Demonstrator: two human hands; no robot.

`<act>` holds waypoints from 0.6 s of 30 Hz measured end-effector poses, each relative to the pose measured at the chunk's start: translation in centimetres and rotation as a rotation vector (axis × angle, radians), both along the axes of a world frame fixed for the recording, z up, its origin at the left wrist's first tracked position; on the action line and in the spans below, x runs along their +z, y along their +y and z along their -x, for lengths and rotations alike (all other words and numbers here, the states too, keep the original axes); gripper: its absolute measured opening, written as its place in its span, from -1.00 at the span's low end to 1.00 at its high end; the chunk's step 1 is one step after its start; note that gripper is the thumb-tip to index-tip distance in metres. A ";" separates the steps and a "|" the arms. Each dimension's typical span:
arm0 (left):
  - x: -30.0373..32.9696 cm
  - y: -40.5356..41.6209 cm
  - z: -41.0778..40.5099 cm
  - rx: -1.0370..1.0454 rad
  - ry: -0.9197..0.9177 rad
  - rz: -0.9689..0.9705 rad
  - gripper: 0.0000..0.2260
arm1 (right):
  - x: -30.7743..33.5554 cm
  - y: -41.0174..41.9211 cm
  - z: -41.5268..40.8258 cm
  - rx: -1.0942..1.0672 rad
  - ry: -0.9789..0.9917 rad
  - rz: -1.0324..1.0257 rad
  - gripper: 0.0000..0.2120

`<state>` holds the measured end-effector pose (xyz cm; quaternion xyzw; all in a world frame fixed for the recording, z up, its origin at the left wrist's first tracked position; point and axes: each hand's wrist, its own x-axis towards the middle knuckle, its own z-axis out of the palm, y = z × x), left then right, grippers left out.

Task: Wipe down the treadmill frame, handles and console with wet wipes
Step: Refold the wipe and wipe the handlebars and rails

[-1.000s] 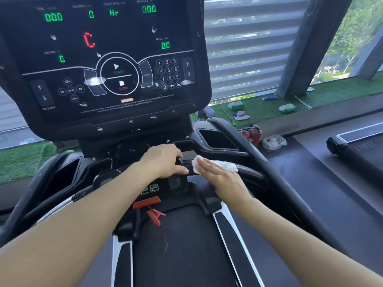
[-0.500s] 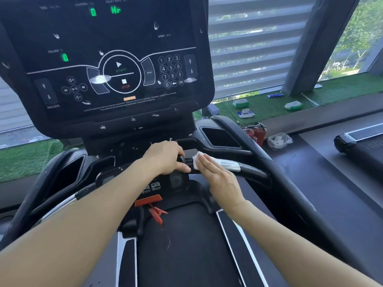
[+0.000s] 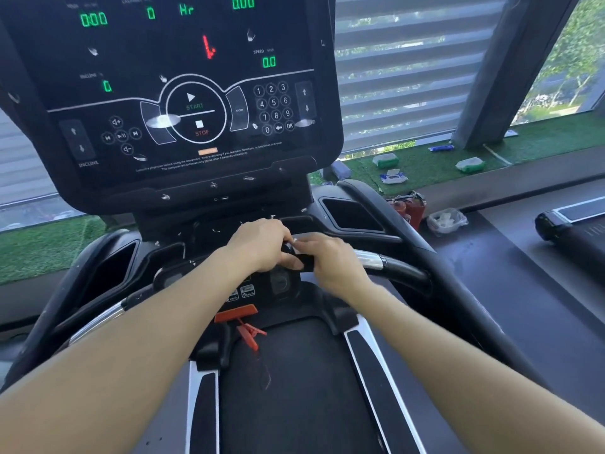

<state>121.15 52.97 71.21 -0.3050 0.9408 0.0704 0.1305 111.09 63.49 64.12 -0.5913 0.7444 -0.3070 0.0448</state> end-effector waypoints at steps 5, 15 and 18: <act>-0.2 0.0 -0.1 0.027 0.017 -0.021 -0.48 | 1.5 -0.7 5.3 -0.138 -0.138 -0.502 -0.62; 0.0 0.1 0.3 0.060 -0.006 -0.024 -0.47 | 3.3 -4.2 2.2 -0.072 -0.120 -0.614 -0.66; 0.0 0.0 0.2 0.081 0.009 -0.040 -0.46 | 2.4 -2.1 1.4 -0.105 -0.088 -0.423 -0.57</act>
